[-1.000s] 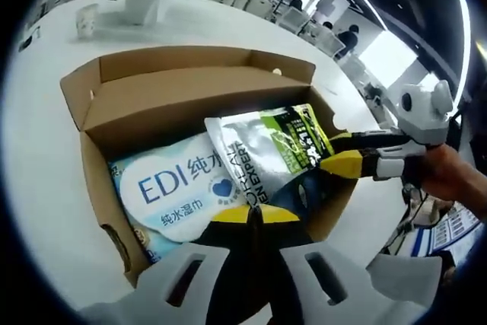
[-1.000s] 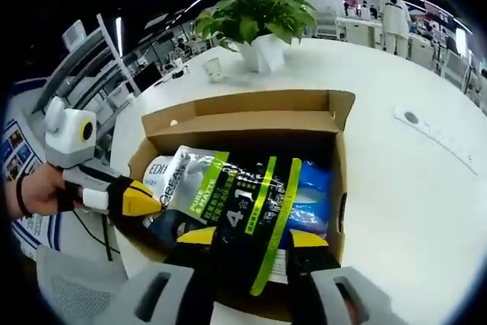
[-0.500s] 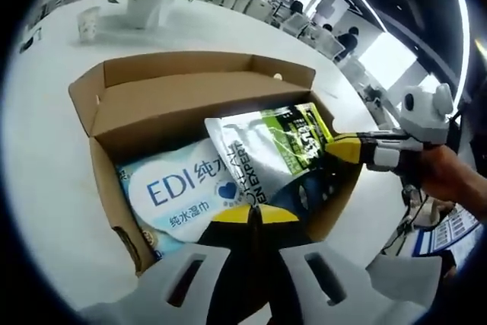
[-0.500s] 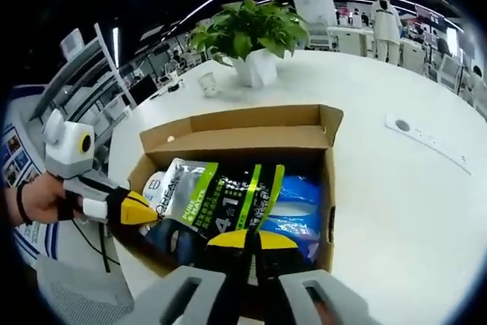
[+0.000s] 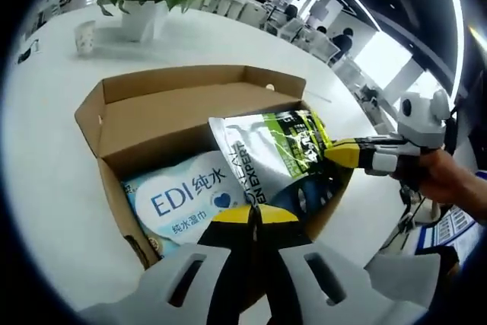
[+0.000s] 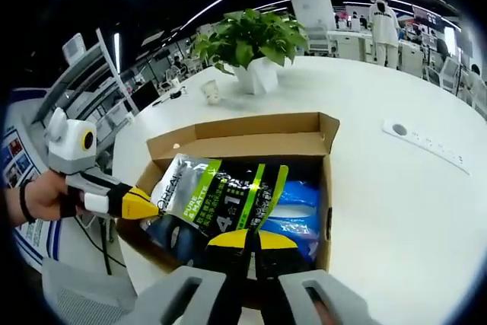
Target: Operate the shoe box by opening the lid, removing the specified soft item, and placing it in the target area until the item is outside and the box remains undamaged.
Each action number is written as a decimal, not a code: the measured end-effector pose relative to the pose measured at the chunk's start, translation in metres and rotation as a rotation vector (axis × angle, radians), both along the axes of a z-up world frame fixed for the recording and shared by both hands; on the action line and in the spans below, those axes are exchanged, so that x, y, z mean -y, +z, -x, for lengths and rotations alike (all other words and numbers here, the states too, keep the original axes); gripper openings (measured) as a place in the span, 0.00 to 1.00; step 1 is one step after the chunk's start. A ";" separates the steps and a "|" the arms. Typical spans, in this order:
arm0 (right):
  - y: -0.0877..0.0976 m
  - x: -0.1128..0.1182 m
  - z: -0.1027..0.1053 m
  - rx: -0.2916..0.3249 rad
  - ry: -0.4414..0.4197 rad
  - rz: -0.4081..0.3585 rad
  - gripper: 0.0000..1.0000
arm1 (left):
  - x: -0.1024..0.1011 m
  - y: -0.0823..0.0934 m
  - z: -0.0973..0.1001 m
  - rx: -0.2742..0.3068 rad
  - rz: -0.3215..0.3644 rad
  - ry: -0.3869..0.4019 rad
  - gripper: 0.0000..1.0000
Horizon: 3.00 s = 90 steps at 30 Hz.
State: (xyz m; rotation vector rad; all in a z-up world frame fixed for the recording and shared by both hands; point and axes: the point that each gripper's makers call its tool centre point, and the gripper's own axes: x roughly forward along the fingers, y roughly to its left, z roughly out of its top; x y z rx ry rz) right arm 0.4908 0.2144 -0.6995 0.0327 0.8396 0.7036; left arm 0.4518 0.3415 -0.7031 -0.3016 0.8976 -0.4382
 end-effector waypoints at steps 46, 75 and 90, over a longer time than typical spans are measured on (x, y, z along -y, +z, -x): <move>0.028 0.148 0.041 0.056 -0.252 -0.032 0.00 | 0.144 0.037 -0.001 0.069 -0.015 -0.287 0.00; 0.011 0.220 0.034 0.022 -0.309 -0.017 0.00 | 0.216 0.021 -0.013 0.037 -0.036 -0.382 0.00; 0.007 0.232 0.013 0.018 -0.324 -0.011 0.00 | 0.232 0.015 -0.036 0.045 -0.100 -0.450 0.01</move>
